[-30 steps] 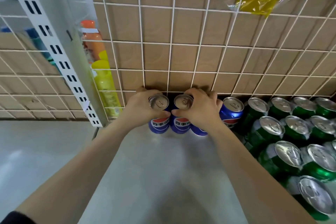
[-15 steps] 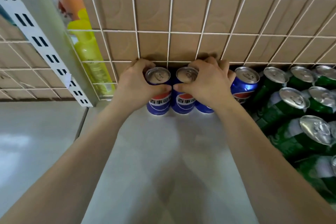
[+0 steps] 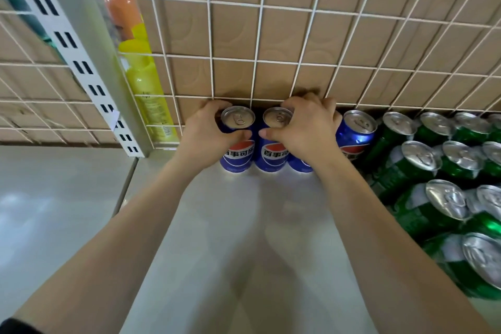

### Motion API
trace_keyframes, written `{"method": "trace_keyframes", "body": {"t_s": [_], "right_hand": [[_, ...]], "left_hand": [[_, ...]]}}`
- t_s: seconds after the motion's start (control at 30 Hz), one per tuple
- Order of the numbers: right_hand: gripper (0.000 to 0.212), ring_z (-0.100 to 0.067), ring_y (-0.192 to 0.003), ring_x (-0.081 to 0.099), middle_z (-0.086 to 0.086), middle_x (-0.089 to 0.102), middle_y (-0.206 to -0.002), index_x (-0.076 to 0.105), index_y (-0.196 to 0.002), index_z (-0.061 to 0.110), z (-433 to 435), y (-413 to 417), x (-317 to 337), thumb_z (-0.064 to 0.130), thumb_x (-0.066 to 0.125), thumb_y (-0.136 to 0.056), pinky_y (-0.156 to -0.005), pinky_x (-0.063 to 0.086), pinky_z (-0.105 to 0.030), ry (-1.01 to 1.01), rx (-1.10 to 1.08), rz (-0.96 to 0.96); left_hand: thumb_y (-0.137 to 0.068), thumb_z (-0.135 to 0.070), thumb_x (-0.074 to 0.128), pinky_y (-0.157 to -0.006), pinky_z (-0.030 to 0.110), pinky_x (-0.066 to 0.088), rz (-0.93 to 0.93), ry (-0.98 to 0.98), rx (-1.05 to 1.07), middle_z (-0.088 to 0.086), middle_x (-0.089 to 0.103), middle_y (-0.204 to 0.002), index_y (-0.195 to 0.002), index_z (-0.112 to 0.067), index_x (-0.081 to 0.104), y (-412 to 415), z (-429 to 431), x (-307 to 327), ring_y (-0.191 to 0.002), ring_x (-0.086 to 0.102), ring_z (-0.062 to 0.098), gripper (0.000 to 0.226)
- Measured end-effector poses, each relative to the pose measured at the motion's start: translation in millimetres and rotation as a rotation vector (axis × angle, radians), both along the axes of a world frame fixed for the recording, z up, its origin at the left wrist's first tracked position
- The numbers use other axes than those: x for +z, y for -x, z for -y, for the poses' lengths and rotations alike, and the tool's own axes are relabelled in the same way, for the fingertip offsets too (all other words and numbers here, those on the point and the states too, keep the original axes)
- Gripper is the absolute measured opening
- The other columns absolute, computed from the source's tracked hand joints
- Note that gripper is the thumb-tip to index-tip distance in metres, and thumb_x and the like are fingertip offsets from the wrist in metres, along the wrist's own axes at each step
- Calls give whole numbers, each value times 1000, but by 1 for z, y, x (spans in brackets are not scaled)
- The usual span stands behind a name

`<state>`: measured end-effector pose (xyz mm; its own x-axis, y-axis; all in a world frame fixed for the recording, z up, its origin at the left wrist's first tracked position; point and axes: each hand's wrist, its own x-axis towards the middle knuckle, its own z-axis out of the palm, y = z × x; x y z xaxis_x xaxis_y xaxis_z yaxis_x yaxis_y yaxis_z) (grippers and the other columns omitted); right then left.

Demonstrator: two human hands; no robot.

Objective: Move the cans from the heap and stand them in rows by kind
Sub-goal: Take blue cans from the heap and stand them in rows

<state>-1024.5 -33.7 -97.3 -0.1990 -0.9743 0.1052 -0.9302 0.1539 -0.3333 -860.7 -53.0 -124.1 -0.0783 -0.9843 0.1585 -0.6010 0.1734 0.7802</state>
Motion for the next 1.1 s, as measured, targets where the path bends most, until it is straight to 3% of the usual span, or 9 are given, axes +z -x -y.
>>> {"method": "trace_keyframes", "body": {"t_s": [0.2,0.27,0.43,0.57,0.67,0.9,1.1], "right_hand": [[65,-32,-125,31,-4,49,-131,53,-125,23,-2,-1,-7,58,68,-72,-103,25,-45,33,-11,22],[68,-32,-128,30,-5,47,-135,49,-130,23,-7,-2,-9,56,69,-73,-108,23,-46,56,-6,41],[72,-34,-129,32,-8,45,-138,46,-133,22,-24,-1,-10,51,71,-72,-110,24,-48,84,6,61],[76,-32,-133,30,-7,41,-141,42,-135,21,-43,-4,-16,50,72,-71,-111,22,-50,123,-2,17],[79,-34,-136,25,-8,32,-147,38,-138,22,-64,-9,-22,51,70,-73,-113,18,-50,78,-17,3],[80,-34,-137,19,-8,24,-150,29,-142,23,-118,-23,-26,53,65,-77,-114,14,-48,-57,7,-30],[73,-31,-137,21,-7,28,-149,27,-144,22,-173,-25,-22,52,57,-84,-113,18,-46,-108,125,-56]], "left_hand": [[-70,-25,80,-79,20,37,21,3,-18,-3,52,-116,-122,-17,56,0,-3,-2,-98,50,9,58],[-72,-26,78,-80,22,37,52,3,-26,2,52,-125,-126,-16,52,0,-5,-1,-105,53,16,62],[-74,-35,76,-90,37,44,227,26,-15,9,43,-139,-137,-14,38,-1,-11,2,-119,49,31,77],[-75,-42,73,-102,43,36,341,72,-15,13,37,-141,-143,-10,29,0,-24,2,-127,39,36,87],[-79,-46,67,-108,44,26,457,102,-17,15,35,-142,-144,-9,24,-1,-37,-3,-129,34,38,86],[-80,-53,63,-110,52,24,531,70,-15,12,28,-147,-146,-14,18,-12,-80,-9,-134,29,37,89],[-88,-51,52,-107,48,29,586,1,73,12,30,-148,-140,-15,32,-43,-154,3,-131,34,36,67]]}}
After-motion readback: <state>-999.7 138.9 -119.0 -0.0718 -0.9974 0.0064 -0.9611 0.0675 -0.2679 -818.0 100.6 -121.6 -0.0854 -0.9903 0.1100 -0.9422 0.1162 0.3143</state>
